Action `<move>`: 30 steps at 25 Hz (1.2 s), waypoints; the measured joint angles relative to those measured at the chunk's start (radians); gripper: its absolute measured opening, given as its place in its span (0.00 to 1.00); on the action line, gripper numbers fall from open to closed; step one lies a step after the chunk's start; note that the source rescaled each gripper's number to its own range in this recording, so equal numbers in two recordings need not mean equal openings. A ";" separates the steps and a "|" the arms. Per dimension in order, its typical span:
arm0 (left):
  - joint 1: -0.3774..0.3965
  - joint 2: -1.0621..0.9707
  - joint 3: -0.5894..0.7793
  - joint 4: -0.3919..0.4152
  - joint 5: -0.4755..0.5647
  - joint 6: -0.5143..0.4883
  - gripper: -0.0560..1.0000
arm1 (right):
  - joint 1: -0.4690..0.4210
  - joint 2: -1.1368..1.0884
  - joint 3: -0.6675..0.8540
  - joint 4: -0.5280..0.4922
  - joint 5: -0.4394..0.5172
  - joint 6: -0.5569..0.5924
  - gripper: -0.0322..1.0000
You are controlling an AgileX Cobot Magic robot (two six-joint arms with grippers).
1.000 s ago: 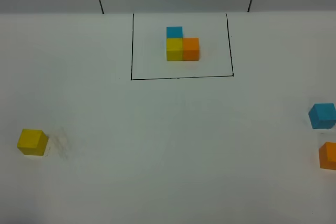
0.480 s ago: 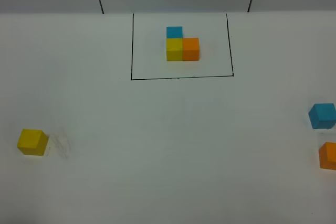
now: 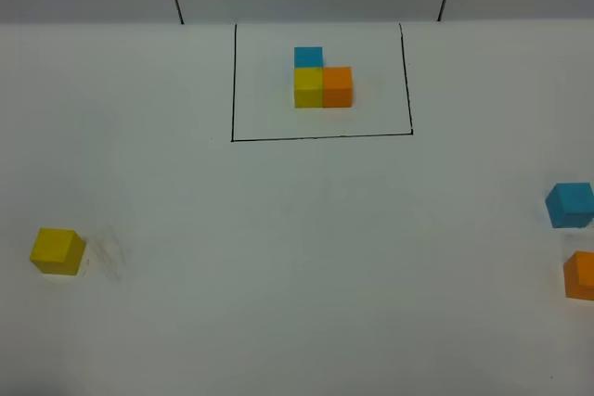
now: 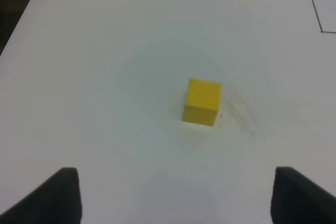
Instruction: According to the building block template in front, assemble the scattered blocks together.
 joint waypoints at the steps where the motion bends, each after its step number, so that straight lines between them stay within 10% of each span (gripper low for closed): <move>1: 0.000 0.005 0.000 0.000 0.000 0.000 0.90 | 0.000 0.000 0.000 0.000 0.000 0.000 0.03; 30: 0.000 1.066 -0.021 -0.017 -0.534 -0.041 0.90 | 0.000 0.000 0.000 0.000 0.000 0.000 0.03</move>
